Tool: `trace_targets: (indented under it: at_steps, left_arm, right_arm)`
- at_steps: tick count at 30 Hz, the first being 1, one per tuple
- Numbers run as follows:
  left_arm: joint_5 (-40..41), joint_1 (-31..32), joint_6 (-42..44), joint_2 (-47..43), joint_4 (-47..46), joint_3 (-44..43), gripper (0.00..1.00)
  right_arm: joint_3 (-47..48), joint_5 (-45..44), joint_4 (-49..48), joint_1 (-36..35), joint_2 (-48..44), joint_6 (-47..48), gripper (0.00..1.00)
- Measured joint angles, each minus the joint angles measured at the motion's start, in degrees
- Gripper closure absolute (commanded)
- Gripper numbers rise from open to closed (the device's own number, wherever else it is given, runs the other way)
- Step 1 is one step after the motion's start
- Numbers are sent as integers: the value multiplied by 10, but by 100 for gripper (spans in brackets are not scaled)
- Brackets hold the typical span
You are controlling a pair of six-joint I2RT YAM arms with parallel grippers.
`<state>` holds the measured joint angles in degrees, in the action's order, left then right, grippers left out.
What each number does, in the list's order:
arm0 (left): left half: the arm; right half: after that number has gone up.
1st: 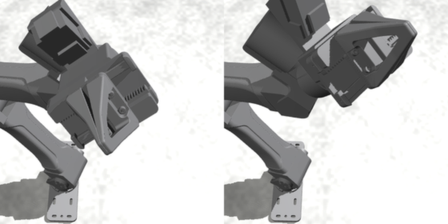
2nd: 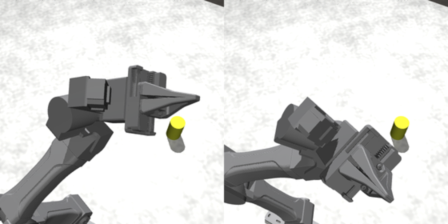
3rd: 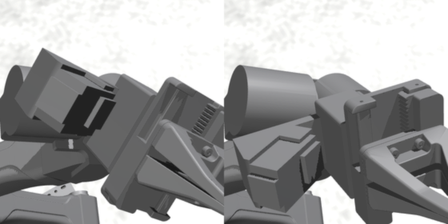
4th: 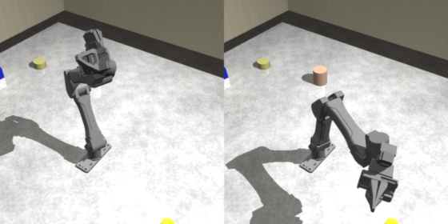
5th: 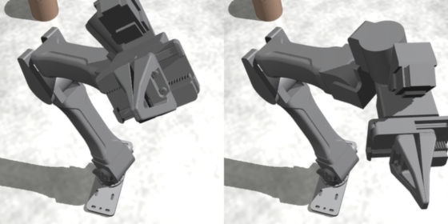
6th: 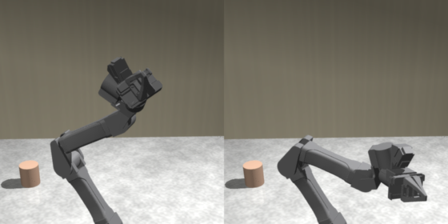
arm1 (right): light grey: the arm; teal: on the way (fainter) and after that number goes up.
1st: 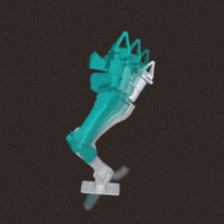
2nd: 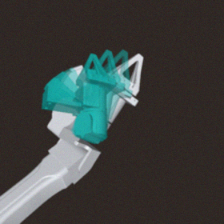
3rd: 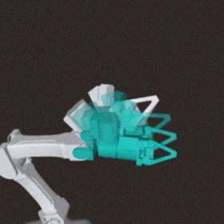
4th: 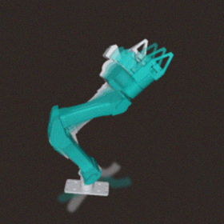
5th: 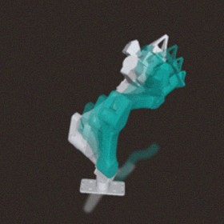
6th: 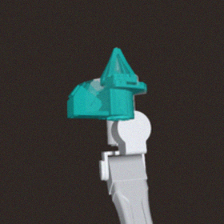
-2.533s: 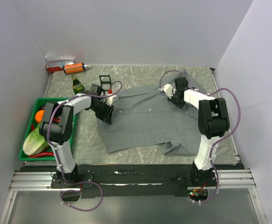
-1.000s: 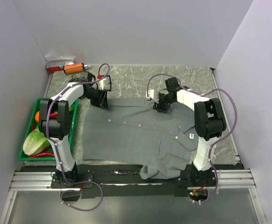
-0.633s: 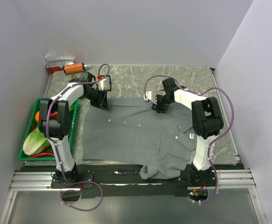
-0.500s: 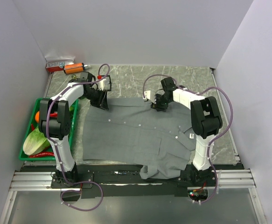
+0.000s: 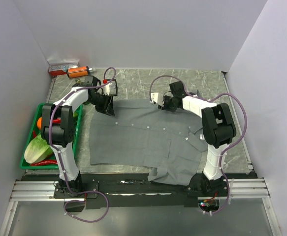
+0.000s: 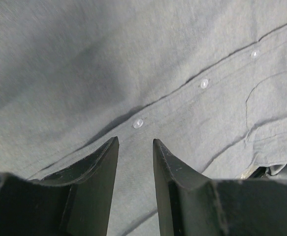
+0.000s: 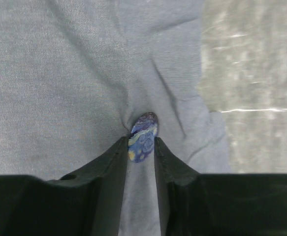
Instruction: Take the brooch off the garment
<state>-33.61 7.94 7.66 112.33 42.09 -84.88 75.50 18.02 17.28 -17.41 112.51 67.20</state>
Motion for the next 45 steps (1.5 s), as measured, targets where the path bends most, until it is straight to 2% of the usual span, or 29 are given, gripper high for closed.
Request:
trace_targets:
  at_steps: [14,26,32,39,45]
  left_arm:
    - [0,0,0,0,-1,0,60]
    - [-2,0,-5,0,-1,0,60]
    - [-3,0,-5,0,-2,0,60]
    - [-18,0,-15,0,-5,0,60]
    - [-53,3,-40,0,-47,0,59]
  right_arm:
    - [32,-34,-17,0,13,-5,95]
    - [80,-82,7,-3,44,-56,84]
    - [110,-91,30,-6,65,-74,100]
    - [140,-96,48,-5,72,-111,100]
    - [25,12,-2,14,-26,-199,100]
